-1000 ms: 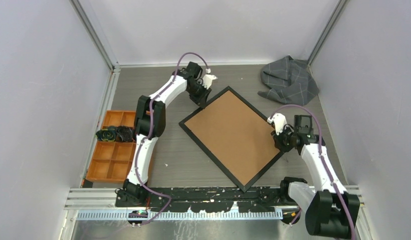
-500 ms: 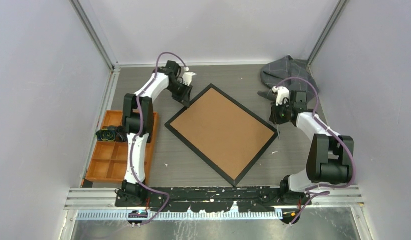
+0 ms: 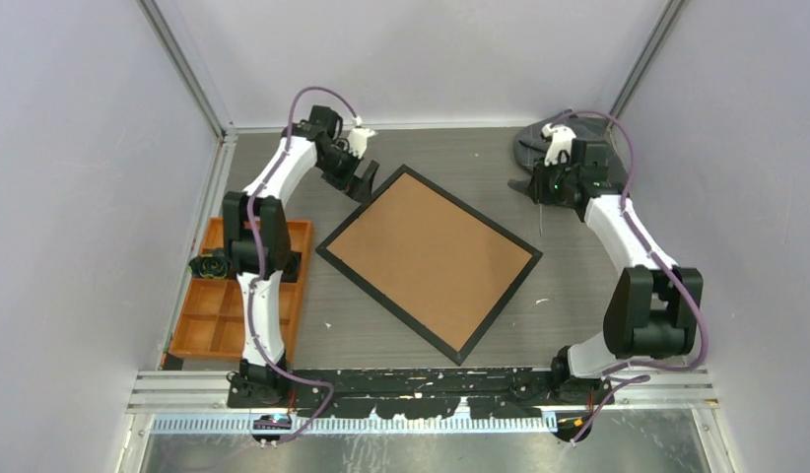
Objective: Take the photo out of the frame
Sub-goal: Adjust the photo frame at the center of the board.
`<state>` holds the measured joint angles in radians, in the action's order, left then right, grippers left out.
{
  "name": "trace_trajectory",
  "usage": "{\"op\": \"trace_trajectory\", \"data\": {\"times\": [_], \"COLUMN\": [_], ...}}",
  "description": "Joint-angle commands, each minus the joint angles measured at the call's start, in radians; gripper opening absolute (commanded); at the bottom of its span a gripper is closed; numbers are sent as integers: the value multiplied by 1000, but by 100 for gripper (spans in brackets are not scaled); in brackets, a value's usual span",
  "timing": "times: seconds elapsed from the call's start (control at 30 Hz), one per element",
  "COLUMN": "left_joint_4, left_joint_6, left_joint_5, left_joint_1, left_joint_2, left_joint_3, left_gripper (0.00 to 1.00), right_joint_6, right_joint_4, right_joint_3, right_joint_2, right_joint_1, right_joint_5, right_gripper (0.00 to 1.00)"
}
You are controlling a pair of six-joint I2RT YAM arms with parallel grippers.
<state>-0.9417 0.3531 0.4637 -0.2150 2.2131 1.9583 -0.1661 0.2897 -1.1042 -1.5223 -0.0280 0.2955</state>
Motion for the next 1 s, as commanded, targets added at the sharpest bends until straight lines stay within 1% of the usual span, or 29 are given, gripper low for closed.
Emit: {"op": "trace_trajectory", "data": {"times": [0.0, 0.07, 0.17, 0.23, 0.33, 0.43, 0.63, 0.67, 0.77, 0.8, 0.87, 0.9, 0.97], "left_joint_4": [-35, -95, -106, -79, -29, 35, 153, 176, 245, 258, 271, 283, 311], "left_joint_6": [196, 384, 618, 717, 810, 816, 793, 784, 744, 734, 712, 699, 671], "left_joint_5": [145, 191, 144, 85, 41, -17, -140, -164, -236, -253, -286, -305, -342], "left_joint_1": [-19, -59, -166, -253, -368, -463, -622, -640, -685, -695, -714, -724, -746], "left_joint_2": [-187, -252, -391, -462, -523, -563, -619, -623, -612, -603, -584, -576, -558], "left_joint_3": [-1, -100, -318, -464, -624, -721, -847, -869, -911, -916, -922, -928, -939], "left_gripper": [100, 100, 100, 100, 100, 100, 98, 96, 85, 80, 75, 69, 63], "right_joint_6": [82, 105, 117, 124, 132, 145, 159, 160, 158, 156, 155, 155, 155], "right_joint_4": [110, 118, 121, 116, 106, 116, 118, 115, 111, 110, 107, 106, 106], "right_joint_3": [-103, -100, -83, -66, -50, -48, -39, -38, -32, -30, -28, -27, -26], "right_joint_2": [162, 226, 300, 324, 332, 316, 309, 310, 311, 311, 312, 312, 313], "right_joint_1": [-13, -36, -84, -114, -141, -157, -167, -168, -168, -168, -169, -171, -173], "right_joint_5": [-4, 38, 105, 145, 171, 185, 206, 206, 202, 198, 180, 171, 160], "right_gripper": [1, 1, 1, 1, 1, 1, 1, 1, 1, 1, 1, 1, 1]}}
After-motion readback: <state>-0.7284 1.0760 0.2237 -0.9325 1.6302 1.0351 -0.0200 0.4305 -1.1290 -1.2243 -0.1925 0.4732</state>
